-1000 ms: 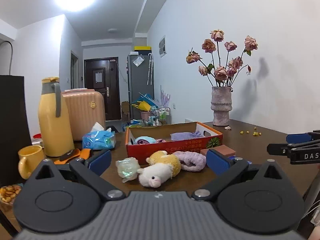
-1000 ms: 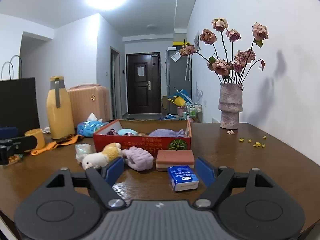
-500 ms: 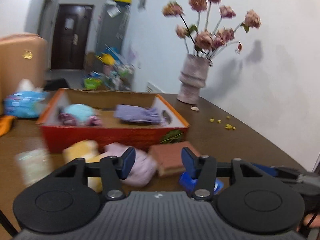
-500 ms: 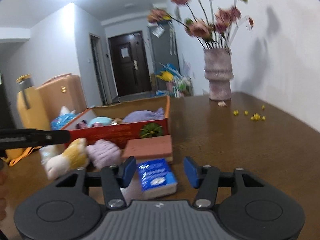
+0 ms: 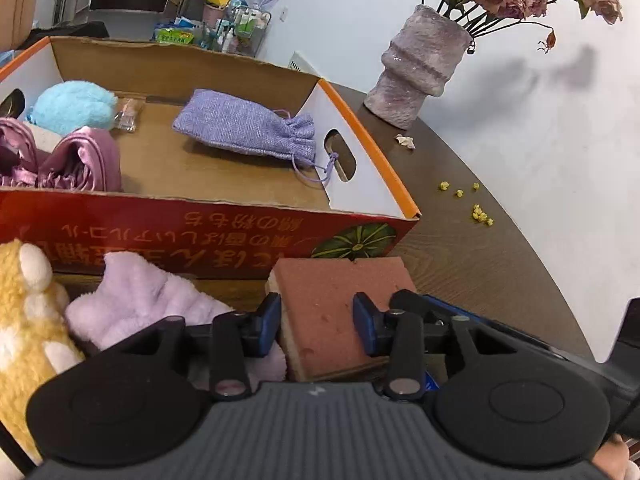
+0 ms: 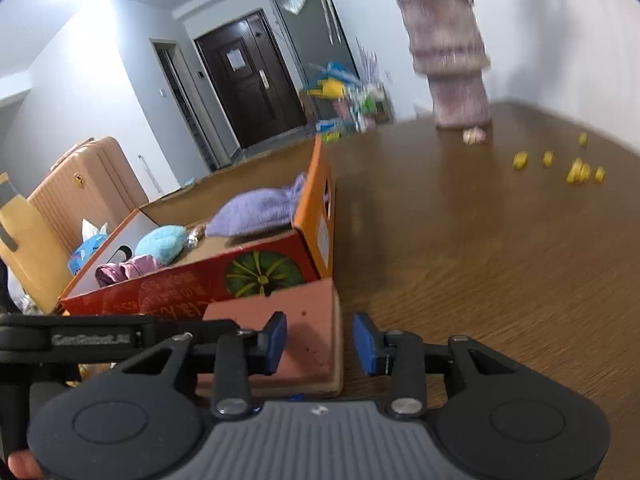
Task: Organize soft objects
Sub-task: 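Close both grippers on the pink sponge block and lift it, then carry the pink sponge with both grippers into the box and release it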
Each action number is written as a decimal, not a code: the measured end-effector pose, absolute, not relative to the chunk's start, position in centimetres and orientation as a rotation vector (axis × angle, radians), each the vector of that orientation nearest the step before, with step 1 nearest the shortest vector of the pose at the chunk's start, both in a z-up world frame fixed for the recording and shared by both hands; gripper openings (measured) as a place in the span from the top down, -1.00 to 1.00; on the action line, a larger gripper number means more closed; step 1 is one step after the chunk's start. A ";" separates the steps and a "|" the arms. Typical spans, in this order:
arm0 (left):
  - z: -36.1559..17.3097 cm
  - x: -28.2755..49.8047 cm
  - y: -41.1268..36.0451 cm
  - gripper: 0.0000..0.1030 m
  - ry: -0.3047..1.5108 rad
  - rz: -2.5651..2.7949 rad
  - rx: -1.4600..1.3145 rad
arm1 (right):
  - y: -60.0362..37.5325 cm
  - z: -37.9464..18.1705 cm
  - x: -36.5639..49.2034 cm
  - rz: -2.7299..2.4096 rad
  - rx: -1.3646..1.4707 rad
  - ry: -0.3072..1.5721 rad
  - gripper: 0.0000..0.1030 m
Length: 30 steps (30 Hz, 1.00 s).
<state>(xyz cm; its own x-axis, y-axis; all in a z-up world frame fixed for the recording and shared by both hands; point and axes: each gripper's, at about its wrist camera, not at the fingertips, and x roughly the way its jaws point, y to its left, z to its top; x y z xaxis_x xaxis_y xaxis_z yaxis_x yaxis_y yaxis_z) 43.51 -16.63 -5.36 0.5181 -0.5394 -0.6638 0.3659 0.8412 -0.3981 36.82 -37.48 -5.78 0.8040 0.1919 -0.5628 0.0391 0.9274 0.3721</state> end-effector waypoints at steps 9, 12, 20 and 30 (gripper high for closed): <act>1.0 36.3 -13.5 0.39 0.674 -0.574 -0.201 | -35.4 -1.2 32.4 0.147 0.347 0.497 0.53; 1.6 31.9 -11.0 0.41 0.649 -0.563 -0.188 | -33.7 0.0 28.5 0.208 0.355 0.483 0.53; -2.0 22.9 -5.9 0.45 0.757 -0.483 -0.251 | -29.3 -3.1 20.3 0.281 0.373 0.592 0.54; -4.6 21.4 -4.2 0.47 0.821 -0.478 -0.264 | -27.1 -5.4 16.9 0.256 0.350 0.649 0.55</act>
<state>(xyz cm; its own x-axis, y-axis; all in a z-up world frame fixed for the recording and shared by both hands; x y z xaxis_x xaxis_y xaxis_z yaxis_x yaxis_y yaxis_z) 21.43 -4.24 -4.64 0.5841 -0.5042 -0.6361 0.3041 0.8626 -0.4044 16.94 -27.09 -5.44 0.7689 0.3386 -0.5424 -0.1226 0.9106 0.3947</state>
